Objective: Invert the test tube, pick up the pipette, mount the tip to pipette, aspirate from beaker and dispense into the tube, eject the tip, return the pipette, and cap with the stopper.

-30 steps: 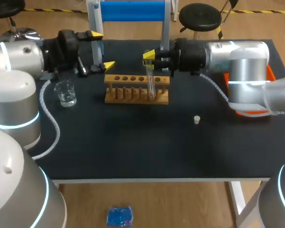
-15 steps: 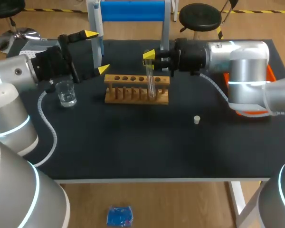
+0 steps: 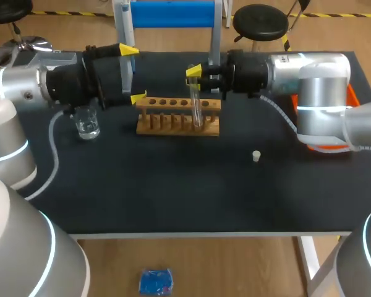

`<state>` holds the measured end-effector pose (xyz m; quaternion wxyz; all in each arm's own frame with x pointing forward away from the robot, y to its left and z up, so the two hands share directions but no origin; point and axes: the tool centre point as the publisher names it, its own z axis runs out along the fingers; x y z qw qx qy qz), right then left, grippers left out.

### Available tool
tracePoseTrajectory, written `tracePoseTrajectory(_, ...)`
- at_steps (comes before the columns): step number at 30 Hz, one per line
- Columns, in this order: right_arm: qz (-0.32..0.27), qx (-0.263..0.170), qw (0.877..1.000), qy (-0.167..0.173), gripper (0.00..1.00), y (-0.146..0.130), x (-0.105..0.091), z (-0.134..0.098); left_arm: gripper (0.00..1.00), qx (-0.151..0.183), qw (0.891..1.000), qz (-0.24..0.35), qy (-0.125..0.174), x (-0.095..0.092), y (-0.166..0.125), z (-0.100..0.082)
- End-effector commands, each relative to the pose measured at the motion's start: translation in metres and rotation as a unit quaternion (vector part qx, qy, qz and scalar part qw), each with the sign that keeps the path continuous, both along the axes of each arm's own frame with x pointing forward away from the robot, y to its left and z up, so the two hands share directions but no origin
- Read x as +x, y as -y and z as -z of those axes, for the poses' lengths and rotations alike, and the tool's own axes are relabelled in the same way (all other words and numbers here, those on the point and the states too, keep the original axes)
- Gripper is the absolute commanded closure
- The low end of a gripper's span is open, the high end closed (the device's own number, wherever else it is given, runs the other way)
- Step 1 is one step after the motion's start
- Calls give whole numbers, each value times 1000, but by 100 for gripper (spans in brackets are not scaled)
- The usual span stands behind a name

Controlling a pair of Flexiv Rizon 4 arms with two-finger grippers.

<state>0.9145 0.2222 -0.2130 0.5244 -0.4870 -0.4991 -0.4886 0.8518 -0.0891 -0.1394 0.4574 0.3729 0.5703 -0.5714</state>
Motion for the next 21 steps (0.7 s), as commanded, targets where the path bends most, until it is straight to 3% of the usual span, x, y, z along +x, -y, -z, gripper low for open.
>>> tracePoseTrajectory(1, 0, -1, 1000, 0, 100, 0, 0, 0, 0, 133, 961, -22, 241, 1, 9, 6)
tracePoseTrajectory(3, 0, -1, 1000, 0, 100, 0, 0, 0, 0, 147, 958, -28, 246, -1, 16, 10)
tracePoseTrajectory(4, 0, -1, 1000, 0, 100, 0, 0, 0, 0, 139, 958, -31, 249, -2, 19, 11)
tracePoseTrajectory(7, 0, -1, 1000, 0, 100, 0, 0, 0, 0, 170, 949, -50, 262, -4, 26, 15)
tracePoseTrajectory(10, 0, -1, 1000, 0, 100, 0, 0, 0, 0, 173, 945, -62, 269, -7, 33, 22)
tracePoseTrajectory(11, 0, -1, 1000, 0, 100, 0, 0, 0, 0, 157, 950, -66, 263, -7, 35, 25)
tracePoseTrajectory(20, 0, -1, 1000, 0, 100, 0, 0, 0, 0, 139, 957, -58, 248, -12, 56, 41)
tracePoseTrajectory(21, 0, -1, 1000, 0, 100, 0, 0, 0, 0, 123, 961, -57, 240, -12, 57, 43)
